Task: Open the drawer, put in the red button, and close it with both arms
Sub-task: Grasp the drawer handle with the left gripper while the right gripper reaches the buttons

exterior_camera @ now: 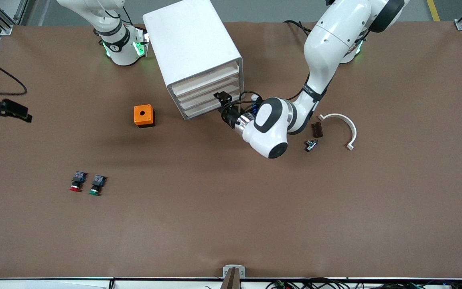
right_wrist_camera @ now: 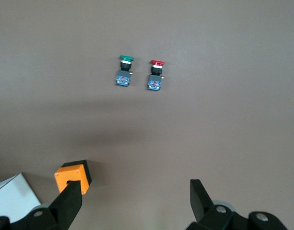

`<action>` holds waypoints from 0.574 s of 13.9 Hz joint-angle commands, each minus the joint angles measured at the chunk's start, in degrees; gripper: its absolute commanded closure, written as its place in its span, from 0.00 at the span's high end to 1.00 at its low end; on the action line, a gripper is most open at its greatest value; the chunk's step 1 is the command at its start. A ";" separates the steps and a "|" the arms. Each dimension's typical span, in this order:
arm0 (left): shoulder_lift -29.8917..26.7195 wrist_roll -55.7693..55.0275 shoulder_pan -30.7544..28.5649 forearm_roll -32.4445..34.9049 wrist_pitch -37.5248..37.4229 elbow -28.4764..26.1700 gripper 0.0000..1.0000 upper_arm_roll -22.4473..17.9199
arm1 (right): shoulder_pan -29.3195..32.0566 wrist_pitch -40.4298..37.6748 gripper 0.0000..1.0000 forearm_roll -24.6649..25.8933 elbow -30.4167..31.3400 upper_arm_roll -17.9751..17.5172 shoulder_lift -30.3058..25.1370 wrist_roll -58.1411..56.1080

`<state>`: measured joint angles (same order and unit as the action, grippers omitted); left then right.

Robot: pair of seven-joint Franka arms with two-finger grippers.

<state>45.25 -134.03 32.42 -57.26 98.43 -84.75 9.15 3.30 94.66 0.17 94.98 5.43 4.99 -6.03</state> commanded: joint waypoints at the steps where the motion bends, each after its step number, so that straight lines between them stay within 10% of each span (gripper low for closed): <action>1: 1.15 -0.97 1.24 -1.10 -2.19 0.99 0.68 -0.27 | 2.50 0.96 1.00 0.36 -2.26 -1.04 5.10 -0.56; 8: 1.68 -0.35 3.88 -1.19 -2.19 0.99 0.50 -0.10 | 3.29 23.96 1.00 -0.08 10.56 -1.04 10.03 0.49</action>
<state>46.49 -134.07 35.78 -57.30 97.08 -84.75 9.26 5.42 113.99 0.15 101.95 5.43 15.02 -6.04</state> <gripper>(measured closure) 0.463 0.000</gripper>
